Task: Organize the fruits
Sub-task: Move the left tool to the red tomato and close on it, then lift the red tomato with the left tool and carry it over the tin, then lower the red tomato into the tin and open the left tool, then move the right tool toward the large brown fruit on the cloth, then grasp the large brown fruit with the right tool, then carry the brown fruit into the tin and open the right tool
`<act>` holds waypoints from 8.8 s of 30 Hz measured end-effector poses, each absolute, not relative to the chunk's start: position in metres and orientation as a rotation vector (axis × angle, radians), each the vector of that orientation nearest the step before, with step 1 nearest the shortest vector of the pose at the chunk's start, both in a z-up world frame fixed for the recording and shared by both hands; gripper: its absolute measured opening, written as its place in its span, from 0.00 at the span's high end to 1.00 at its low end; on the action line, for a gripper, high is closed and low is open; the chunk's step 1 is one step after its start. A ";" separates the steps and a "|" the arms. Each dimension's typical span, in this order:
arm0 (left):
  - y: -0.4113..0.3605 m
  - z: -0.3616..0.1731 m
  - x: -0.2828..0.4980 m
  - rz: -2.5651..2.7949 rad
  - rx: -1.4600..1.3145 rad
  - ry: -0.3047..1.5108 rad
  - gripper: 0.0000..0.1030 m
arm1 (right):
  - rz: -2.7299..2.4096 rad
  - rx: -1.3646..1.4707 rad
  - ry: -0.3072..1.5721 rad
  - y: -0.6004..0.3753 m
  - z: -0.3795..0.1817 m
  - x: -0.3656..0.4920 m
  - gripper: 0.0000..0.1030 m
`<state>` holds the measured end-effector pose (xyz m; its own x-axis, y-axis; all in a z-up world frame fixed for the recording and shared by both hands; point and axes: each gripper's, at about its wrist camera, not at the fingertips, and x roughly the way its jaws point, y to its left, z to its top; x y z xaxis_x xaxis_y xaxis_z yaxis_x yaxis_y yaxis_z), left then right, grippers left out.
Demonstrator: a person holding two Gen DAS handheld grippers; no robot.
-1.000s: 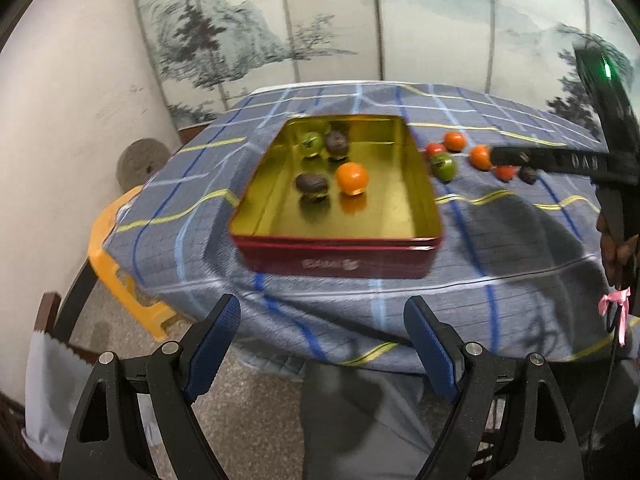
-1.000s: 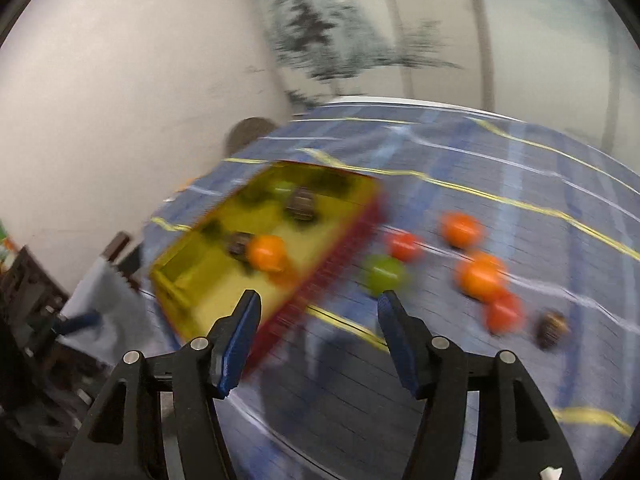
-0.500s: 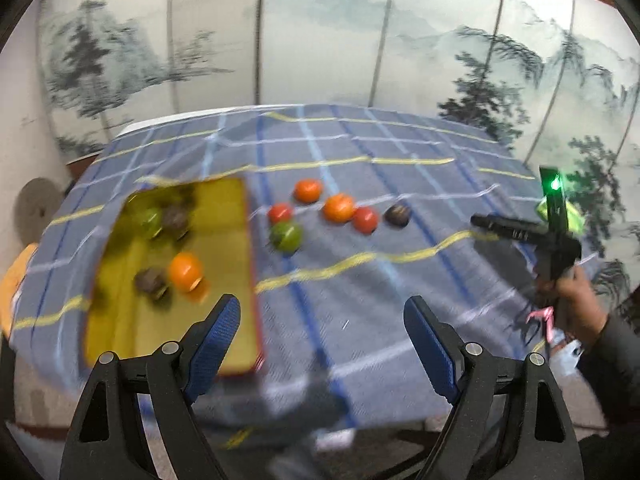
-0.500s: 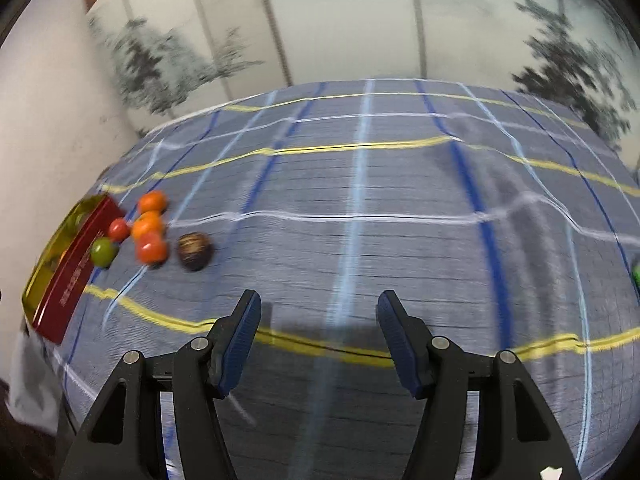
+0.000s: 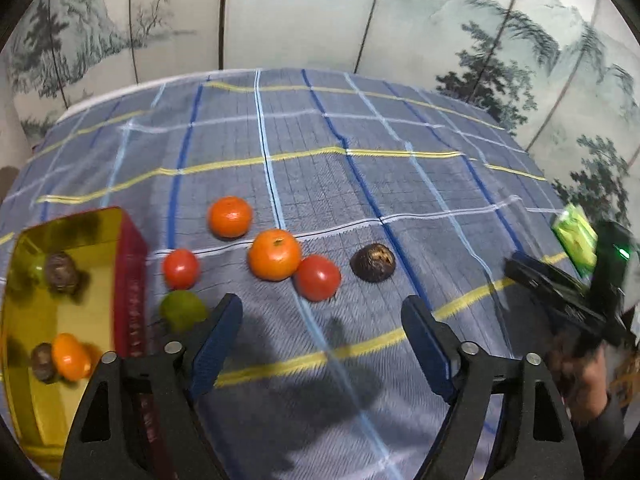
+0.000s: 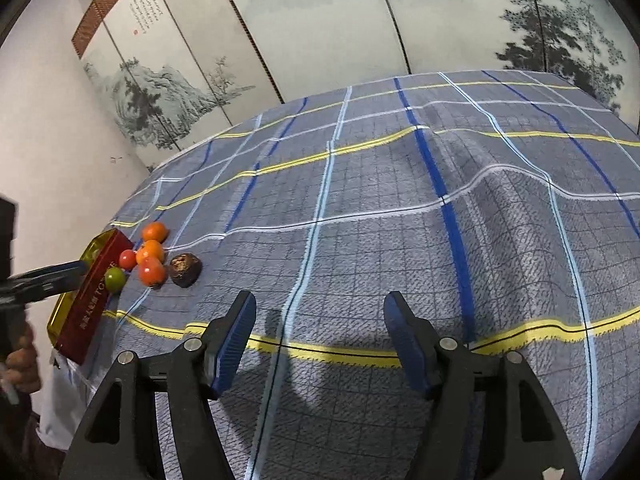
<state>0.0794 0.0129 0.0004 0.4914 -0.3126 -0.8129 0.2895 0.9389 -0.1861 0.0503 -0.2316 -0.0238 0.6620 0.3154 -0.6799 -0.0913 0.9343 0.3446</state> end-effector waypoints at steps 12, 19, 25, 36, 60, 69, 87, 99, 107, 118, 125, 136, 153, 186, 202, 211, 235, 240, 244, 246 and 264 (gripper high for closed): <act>-0.012 -0.032 0.109 -0.197 -0.023 0.977 0.41 | 0.310 0.304 0.792 -0.228 -0.022 0.046 0.36; -0.024 -0.036 0.104 -0.158 0.018 0.963 0.41 | 0.329 0.322 0.782 -0.229 -0.021 0.045 0.36; -0.015 -0.043 0.096 -0.143 -0.070 0.964 0.41 | 0.325 0.325 0.771 -0.229 -0.020 0.045 0.28; -0.015 -0.042 0.105 -0.156 -0.117 1.003 0.53 | 0.321 0.342 0.769 -0.231 -0.021 0.047 0.26; -0.013 0.000 0.037 -0.236 -0.121 0.875 0.68 | 0.226 0.342 0.819 -0.230 -0.030 0.056 0.24; 0.032 0.033 0.002 -0.216 -0.198 0.825 0.68 | 0.202 0.343 0.838 -0.228 -0.033 0.060 0.24; 0.172 0.024 -0.044 0.054 -0.274 0.817 0.68 | 0.182 0.326 0.849 -0.222 -0.035 0.062 0.24; 0.203 0.005 -0.043 0.132 -0.226 0.820 0.68 | 0.173 0.305 0.856 -0.217 -0.036 0.065 0.23; 0.214 -0.011 -0.034 0.157 -0.205 0.845 0.68 | 0.170 0.298 0.858 -0.215 -0.036 0.065 0.23; 0.222 -0.020 -0.024 0.161 -0.192 0.856 0.68 | 0.168 0.290 0.861 -0.211 -0.037 0.067 0.22; 0.222 -0.022 -0.022 0.161 -0.183 0.860 0.68 | 0.166 0.286 0.863 -0.211 -0.039 0.067 0.22; 0.228 -0.023 -0.017 0.169 -0.166 0.855 0.68 | 0.165 0.283 0.864 -0.210 -0.040 0.068 0.22; 0.235 -0.027 -0.013 0.199 -0.135 0.856 0.67 | 0.163 0.279 0.865 -0.204 -0.040 0.070 0.20; 0.225 0.011 -0.037 0.205 -0.145 0.710 0.32 | 0.156 0.261 0.871 -0.198 -0.042 0.073 0.19; 0.167 0.030 -0.092 0.058 -0.037 0.689 0.29 | 0.406 -0.001 0.798 -0.133 0.017 0.065 0.39; 0.173 0.025 -0.099 0.048 -0.065 0.724 0.29 | 0.485 -0.099 0.899 -0.109 -0.010 0.101 0.40; 0.197 0.017 -0.095 0.071 -0.184 0.742 0.28 | 0.539 -0.060 0.859 -0.119 0.009 0.058 0.68; 0.207 0.016 -0.099 0.095 -0.196 0.746 0.28 | 0.606 -0.062 0.817 -0.100 0.036 0.027 0.68; 0.212 0.015 -0.105 0.121 -0.184 0.739 0.28 | 0.673 -0.070 0.795 -0.071 0.054 0.016 0.68; 0.215 0.014 -0.108 0.131 -0.179 0.741 0.28 | 0.714 -0.081 0.788 -0.053 0.063 0.007 0.68; 0.242 0.010 -0.122 0.214 -0.153 0.739 0.28 | 0.895 -0.185 0.828 0.127 0.051 0.033 0.68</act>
<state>-0.1222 0.2418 0.0103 0.7190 0.1391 -0.6809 -0.2462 0.9672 -0.0624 0.0330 0.1267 0.0506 0.3467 0.6174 -0.7062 -0.7519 0.6330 0.1842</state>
